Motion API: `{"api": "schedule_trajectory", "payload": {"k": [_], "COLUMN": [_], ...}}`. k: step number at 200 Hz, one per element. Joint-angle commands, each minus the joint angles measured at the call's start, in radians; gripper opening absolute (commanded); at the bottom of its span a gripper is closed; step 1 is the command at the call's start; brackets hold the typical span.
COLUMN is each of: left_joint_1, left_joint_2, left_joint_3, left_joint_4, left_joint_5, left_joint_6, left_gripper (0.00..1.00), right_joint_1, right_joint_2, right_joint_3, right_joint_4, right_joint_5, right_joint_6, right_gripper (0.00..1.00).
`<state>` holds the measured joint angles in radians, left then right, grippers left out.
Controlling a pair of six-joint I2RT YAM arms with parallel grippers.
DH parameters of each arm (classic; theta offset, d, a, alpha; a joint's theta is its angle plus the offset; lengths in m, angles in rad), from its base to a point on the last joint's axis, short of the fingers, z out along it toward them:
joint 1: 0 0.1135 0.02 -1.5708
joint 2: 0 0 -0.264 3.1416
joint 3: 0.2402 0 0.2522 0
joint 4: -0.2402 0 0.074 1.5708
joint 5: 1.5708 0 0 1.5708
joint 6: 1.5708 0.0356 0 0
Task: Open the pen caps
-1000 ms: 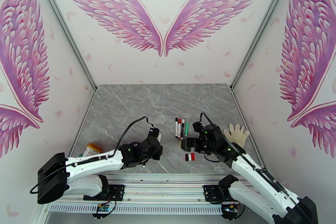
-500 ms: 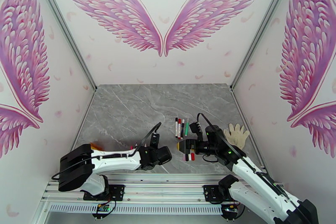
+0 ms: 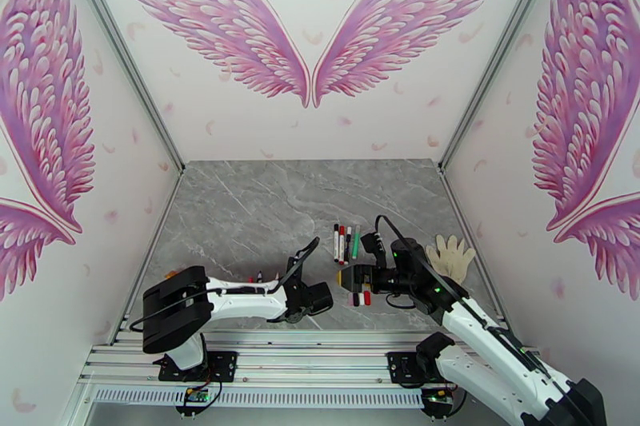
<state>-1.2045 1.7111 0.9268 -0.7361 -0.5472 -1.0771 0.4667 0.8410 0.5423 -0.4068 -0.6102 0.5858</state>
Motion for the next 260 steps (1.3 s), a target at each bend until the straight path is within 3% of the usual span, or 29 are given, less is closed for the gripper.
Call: {"api": "schedule_trajectory", "payload": {"k": [1,93,156,192,216,236,260], "left_joint_1": [0.009,0.013,0.019,0.029,0.041,0.070,0.107], "left_joint_2": [0.021,0.037,0.000,-0.095,-0.171,-0.239,-0.336], "left_joint_3": [0.035,0.051,0.081,0.092,0.086,0.063,0.003], "left_joint_4": [-0.039,-0.078,-0.136,-0.131,-0.079,0.004,0.173], "left_joint_5": [-0.029,-0.045,-0.066,-0.066,-0.049,0.004,0.092], "left_joint_6": [-0.012,-0.021,-0.018,0.017,0.071,0.126,0.213], "left_gripper": [0.13,0.32,0.33,0.40,0.46,0.50,0.67], "right_joint_1": [0.007,0.007,0.007,0.007,0.007,0.007,0.006], "right_joint_2": [0.007,0.004,-0.001,-0.011,-0.010,-0.006,0.024], "right_joint_3": [0.018,-0.002,0.006,0.047,0.077,0.115,0.176], "right_joint_4": [-0.008,-0.007,-0.024,-0.071,-0.098,-0.142,-0.212], "right_joint_5": [0.010,0.012,0.045,0.122,0.163,0.217,0.288], "right_joint_6": [-0.004,0.007,0.005,-0.008,-0.013,-0.022,-0.035], "right_gripper": [0.99,0.99,0.99,0.99,1.00,0.95,0.87]}}
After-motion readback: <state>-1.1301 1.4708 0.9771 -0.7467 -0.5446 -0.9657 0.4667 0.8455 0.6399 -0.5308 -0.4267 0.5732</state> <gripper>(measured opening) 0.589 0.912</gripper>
